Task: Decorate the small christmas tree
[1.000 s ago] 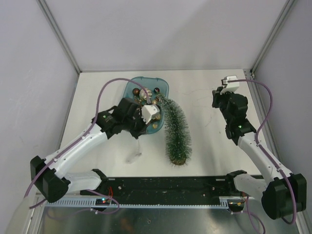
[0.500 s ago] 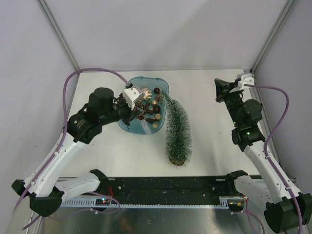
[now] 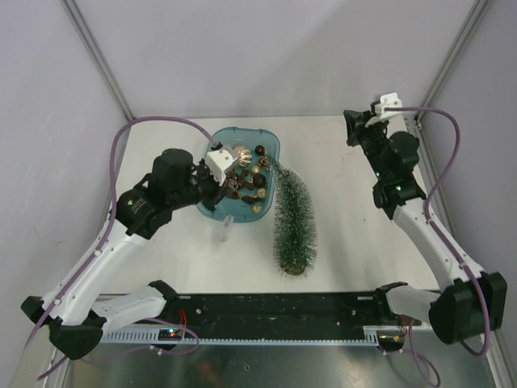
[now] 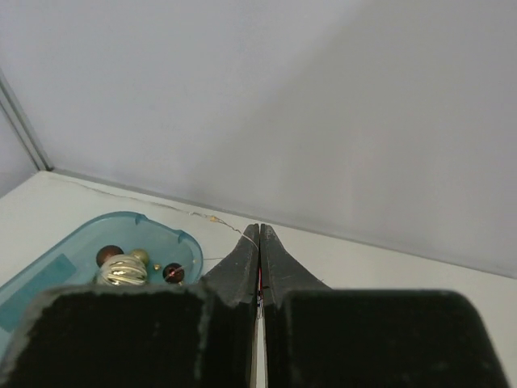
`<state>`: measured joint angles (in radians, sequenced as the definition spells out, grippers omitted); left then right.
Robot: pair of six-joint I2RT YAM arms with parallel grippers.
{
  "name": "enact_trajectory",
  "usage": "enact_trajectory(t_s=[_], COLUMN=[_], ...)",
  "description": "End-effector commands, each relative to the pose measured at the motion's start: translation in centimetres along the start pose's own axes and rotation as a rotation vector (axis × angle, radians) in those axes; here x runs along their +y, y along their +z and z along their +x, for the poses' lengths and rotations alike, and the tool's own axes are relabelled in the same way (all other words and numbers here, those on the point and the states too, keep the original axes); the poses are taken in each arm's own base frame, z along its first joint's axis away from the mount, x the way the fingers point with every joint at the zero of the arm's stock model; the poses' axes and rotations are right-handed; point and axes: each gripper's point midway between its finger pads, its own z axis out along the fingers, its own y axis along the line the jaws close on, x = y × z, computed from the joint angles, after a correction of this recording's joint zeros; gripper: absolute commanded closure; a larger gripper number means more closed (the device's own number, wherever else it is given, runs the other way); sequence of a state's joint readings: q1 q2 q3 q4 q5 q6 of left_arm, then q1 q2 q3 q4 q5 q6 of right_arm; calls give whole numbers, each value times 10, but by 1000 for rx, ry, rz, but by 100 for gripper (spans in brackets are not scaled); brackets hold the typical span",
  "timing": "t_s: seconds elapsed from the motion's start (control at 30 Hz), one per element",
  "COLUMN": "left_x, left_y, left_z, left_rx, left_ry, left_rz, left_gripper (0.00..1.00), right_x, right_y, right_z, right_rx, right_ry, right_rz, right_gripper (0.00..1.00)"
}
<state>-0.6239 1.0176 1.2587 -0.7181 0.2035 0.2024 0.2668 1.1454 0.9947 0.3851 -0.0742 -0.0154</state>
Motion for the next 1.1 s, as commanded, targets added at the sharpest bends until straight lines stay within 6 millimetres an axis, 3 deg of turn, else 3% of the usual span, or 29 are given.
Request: enact_trajectory(t_s=[0.0,0.4,0.5,0.6,0.63,0.8,1.0,1.07], left_x=[-5,-29,-33,-42,-44,-52,-54,-54], left_y=[16,44,46,46,45,45,34,29], left_z=[33,115,135,140,140,132,107,105], left_rx=[87,276,313,317,314,293,220,207], left_ry=[-27,-95,-93,-96,-94,-95,-81,-78], left_rz=[31,139,157,196,208,248,263,257], left_gripper=[100,100,100,97,93,55,9,2], right_x=[-2,-15,-23,-34,-39,-64,-111,-121], right_y=[29,81,85,85,84,77,54,44], right_z=[-12,40,67,100,108,133,133,132], right_rx=[-35,70,136,222,244,313,341,344], right_ry=[-57,-122,-134,-123,-113,-61,-45,-27], right_rz=[-8,10,31,63,73,159,336,352], right_gripper=[100,100,100,100,100,100,100,100])
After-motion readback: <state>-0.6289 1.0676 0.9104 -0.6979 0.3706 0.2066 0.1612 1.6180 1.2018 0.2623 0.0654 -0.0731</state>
